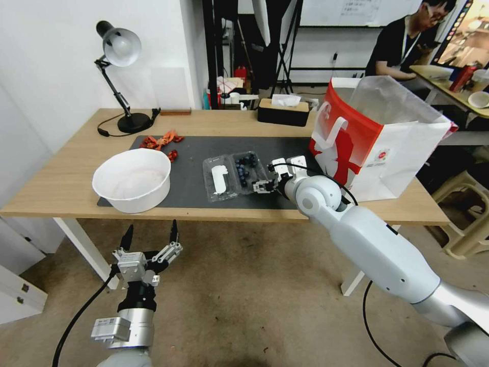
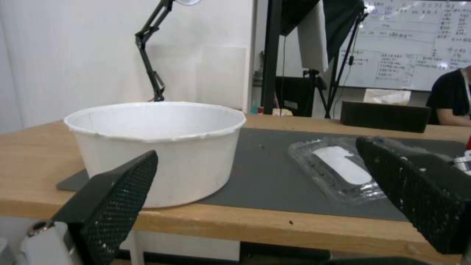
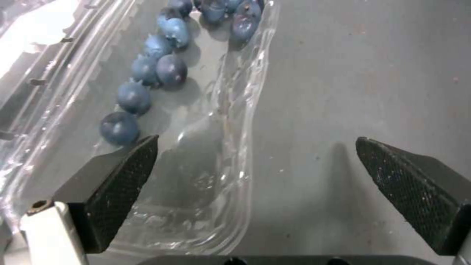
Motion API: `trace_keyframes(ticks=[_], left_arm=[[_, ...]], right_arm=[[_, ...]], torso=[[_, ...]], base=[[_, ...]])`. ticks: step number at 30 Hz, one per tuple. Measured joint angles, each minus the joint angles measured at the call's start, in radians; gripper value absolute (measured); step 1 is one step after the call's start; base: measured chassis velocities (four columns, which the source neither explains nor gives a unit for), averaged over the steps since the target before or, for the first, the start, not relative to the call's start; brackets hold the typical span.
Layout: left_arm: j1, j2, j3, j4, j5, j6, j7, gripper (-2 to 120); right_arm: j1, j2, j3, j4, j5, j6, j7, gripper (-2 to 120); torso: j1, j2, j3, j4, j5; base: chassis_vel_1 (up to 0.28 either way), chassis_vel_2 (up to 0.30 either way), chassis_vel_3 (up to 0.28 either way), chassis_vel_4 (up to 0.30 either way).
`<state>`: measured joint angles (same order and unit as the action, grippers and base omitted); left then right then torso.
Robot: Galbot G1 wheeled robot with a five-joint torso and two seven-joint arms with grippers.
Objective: Close the takeout container lid, then place the container into the takeout bag.
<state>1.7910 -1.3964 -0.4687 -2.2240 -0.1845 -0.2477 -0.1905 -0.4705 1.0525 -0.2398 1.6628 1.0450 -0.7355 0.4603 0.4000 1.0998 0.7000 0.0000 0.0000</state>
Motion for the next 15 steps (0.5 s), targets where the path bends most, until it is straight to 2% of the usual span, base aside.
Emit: trace_keyframes(ticks=[15], left_arm=[[0.0,0.0,-0.001,0.001,0.001,-0.005,-0.001,100]], right_arm=[[-0.026,-0.005,0.003,0.042,0.021,0.0,0.019,100]], torso=[[0.0,0.0,0.0,0.0,0.0]], base=[[0.0,0.0,0.0,0.0]])
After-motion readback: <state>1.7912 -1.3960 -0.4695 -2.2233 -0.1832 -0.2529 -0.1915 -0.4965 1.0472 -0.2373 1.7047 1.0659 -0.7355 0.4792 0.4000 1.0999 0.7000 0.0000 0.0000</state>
